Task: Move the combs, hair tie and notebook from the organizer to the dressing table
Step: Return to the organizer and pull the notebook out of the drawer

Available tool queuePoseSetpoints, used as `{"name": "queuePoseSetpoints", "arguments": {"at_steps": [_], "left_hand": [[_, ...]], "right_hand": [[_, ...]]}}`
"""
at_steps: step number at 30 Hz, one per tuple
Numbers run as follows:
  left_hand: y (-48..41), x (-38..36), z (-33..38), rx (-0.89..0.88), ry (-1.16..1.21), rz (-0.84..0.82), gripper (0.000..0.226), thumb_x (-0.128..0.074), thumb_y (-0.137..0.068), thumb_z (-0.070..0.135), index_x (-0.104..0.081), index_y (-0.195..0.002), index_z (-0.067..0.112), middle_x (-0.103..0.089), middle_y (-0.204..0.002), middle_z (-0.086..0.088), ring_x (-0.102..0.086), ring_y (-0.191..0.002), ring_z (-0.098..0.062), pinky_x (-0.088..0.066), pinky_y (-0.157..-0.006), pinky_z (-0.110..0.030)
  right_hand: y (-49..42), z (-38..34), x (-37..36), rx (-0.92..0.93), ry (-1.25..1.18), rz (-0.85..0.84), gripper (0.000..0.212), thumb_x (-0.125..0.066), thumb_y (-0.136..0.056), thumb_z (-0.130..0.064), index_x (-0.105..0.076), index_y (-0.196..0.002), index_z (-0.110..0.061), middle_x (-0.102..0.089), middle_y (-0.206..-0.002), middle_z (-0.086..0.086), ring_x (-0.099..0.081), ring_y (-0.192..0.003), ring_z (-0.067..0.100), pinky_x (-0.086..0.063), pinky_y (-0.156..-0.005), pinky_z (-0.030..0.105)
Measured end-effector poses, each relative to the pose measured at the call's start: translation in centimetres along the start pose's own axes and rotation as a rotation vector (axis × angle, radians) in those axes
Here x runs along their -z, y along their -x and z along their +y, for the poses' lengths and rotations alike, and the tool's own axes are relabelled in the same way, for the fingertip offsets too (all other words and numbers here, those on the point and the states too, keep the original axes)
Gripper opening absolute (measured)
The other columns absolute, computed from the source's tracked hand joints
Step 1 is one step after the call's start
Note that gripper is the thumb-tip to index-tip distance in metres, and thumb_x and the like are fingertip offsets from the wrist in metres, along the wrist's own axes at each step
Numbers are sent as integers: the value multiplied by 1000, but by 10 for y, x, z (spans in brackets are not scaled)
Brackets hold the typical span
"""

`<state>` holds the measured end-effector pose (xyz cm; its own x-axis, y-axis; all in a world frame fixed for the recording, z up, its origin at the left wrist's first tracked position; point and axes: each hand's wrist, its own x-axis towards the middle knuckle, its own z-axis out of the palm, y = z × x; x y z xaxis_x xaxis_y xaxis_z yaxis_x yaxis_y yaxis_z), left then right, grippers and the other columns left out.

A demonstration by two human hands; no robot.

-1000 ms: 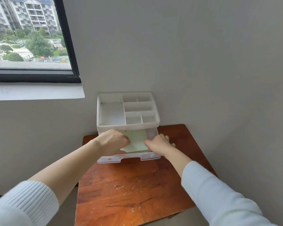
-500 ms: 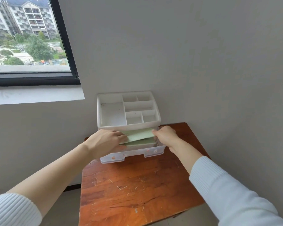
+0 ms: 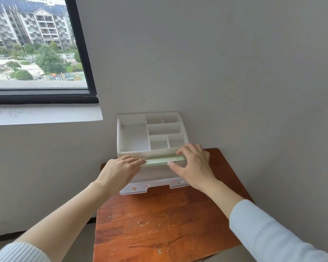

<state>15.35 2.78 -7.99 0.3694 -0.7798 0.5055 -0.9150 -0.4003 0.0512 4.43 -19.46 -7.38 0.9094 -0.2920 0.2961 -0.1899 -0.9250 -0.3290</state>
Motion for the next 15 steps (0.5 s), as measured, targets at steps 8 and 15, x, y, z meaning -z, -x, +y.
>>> {"name": "queuePoseSetpoints", "arguments": {"at_steps": [8,15], "left_hand": [[8,12,17,142,182,208,25,-54,-90,30,-73,-96,16,-75,-84,5,-68,-78,-17,-57,-56,-29],[15,43,36,155,343,487,22,-71,-80,33,-72,-86,12,-66,-79,14,-55,-77,-9,-47,-73,-18]], "right_hand": [[0,-20,19,318,120,71,13,-68,-82,-13,-71,-94,-18,-73,-92,-3,-64,-91,20,-31,-91,43],[32,-28,76,277,-327,122,15,-76,-76,-27,-69,-88,-33,-68,-82,-18,-59,-82,1,-39,-82,18]]}}
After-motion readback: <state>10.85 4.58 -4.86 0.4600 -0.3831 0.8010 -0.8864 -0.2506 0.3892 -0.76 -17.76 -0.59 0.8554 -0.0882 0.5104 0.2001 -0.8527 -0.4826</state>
